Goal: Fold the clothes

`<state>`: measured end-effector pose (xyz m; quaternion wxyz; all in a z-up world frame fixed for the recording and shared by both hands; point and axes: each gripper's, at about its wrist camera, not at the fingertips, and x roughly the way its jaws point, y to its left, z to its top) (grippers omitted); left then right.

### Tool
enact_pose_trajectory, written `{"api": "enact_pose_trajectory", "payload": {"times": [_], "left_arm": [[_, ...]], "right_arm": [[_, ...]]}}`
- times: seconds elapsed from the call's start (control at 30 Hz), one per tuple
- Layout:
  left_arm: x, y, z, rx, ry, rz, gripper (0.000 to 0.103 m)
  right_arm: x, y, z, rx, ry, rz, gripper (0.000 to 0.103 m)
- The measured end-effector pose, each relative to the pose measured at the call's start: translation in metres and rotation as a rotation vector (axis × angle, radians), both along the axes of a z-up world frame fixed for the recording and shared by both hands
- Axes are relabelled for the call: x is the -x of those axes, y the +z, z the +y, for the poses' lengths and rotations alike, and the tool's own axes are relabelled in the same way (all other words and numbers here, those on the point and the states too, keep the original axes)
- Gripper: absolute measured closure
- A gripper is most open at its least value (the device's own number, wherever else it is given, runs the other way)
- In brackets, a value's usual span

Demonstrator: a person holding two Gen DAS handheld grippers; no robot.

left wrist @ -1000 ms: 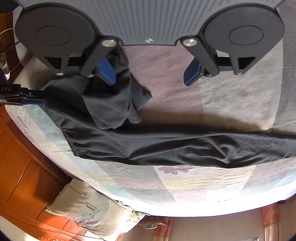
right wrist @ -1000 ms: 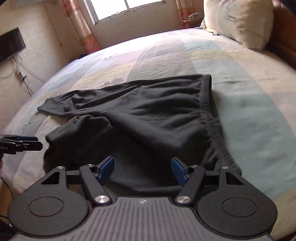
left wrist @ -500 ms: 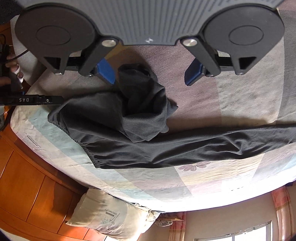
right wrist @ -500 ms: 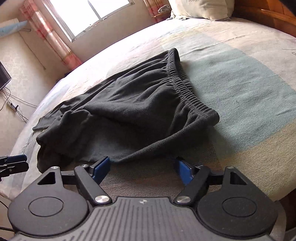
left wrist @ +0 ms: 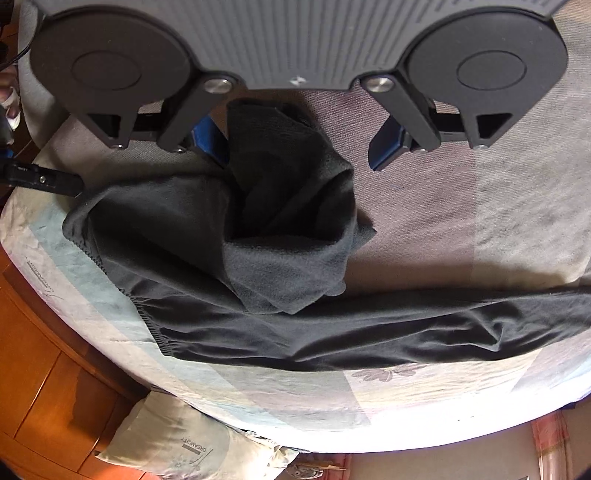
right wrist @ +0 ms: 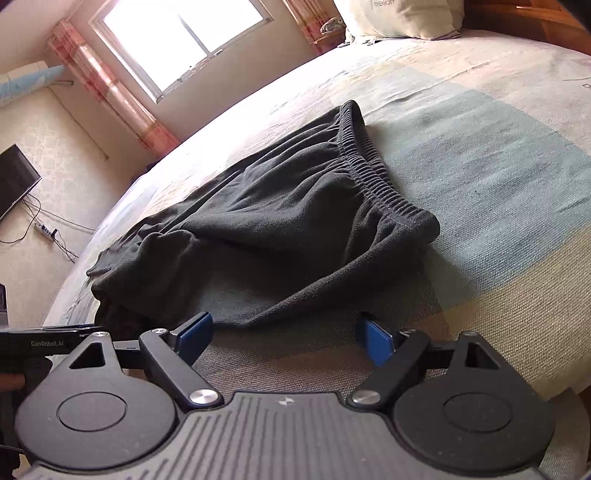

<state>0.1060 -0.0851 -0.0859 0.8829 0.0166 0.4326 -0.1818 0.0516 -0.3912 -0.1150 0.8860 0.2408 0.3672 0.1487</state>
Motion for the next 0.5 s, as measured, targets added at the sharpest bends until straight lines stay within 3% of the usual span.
{"api": "enact_pose_trajectory", "payload": {"times": [0.23,0.33,0.5], "left_arm": [[-0.006,0.014,-0.027,0.064,-0.051,-0.066,0.020],[-0.010,0.016,-0.050,0.114,-0.127,-0.068,0.019],[-0.007,0.010,-0.093,0.120,-0.284,-0.059,0.017]], "right_arm": [[-0.004,0.000,0.003,0.002,0.037,-0.005,0.005],[-0.003,0.000,-0.001,-0.017,0.047,0.001,0.005],[0.000,0.000,-0.009,-0.055,0.063,0.023,0.005]]}}
